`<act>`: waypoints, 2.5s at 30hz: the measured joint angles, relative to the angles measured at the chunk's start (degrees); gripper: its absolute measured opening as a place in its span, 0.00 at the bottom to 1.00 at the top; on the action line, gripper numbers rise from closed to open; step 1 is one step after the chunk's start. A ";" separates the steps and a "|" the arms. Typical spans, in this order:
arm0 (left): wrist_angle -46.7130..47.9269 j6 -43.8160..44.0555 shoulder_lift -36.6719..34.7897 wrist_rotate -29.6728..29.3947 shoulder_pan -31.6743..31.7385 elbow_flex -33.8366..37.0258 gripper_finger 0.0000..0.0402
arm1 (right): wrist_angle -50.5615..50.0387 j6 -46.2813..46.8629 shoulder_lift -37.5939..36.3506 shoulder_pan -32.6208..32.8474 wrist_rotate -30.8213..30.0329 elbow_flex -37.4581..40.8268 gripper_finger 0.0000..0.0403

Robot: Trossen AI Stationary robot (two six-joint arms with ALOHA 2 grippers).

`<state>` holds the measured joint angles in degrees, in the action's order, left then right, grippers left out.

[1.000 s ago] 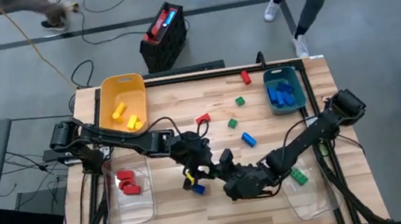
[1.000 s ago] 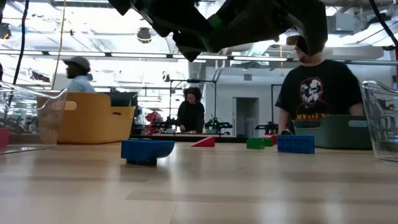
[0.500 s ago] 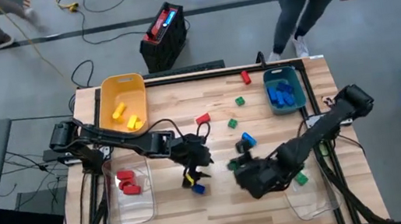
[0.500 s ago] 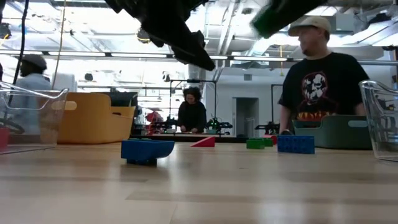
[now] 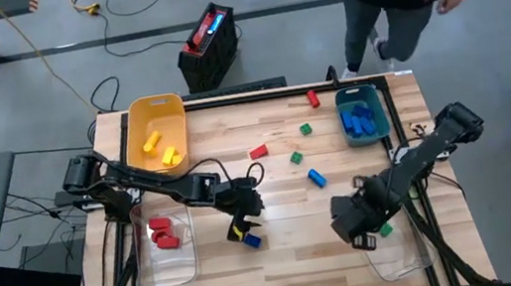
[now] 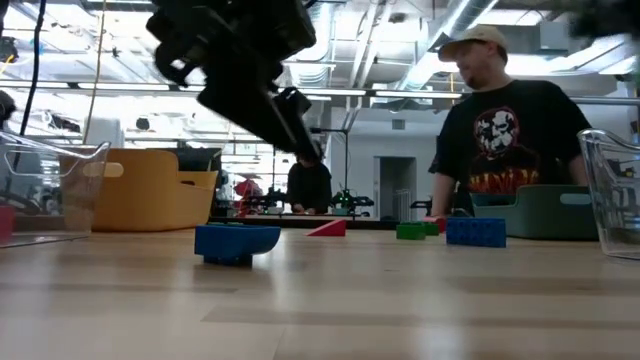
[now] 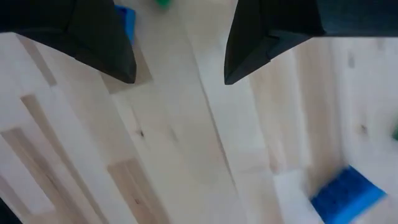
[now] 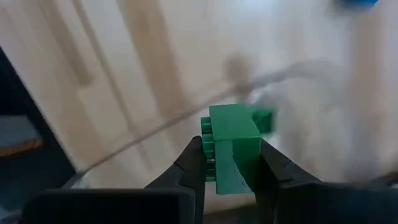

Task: Sort blocks
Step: Put the green game piece into the right transparent bin, then put the blue game piece into the blue bin

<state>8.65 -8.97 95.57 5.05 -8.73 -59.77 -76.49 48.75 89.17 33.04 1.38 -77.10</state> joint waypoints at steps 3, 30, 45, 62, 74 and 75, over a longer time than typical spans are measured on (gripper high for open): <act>-0.21 1.30 0.00 0.03 -0.95 1.28 0.60 | 0.75 4.66 0.00 2.16 4.58 4.54 0.23; 6.64 -6.41 -5.30 -9.60 -10.75 1.88 0.60 | -1.49 25.17 -8.62 8.50 -14.63 4.99 0.61; 6.01 -3.63 4.03 -9.49 -12.74 -1.49 0.66 | 17.15 -5.84 -5.38 -1.12 -39.18 1.40 0.60; 7.35 -4.11 10.36 -11.63 -12.20 -1.67 0.64 | 23.39 -15.84 -4.70 -2.84 -39.12 1.42 0.60; 6.17 -1.90 10.44 -13.21 -12.02 -1.61 0.33 | 23.52 -16.30 -4.70 -2.83 -39.09 1.42 0.60; 6.49 -1.79 10.14 -14.23 -11.93 -1.61 0.33 | 23.53 -16.75 -4.70 -2.80 -39.10 1.42 0.60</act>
<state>15.14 -10.76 105.71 -9.18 -20.66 -61.38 -52.96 32.00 84.47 30.24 -37.72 -75.68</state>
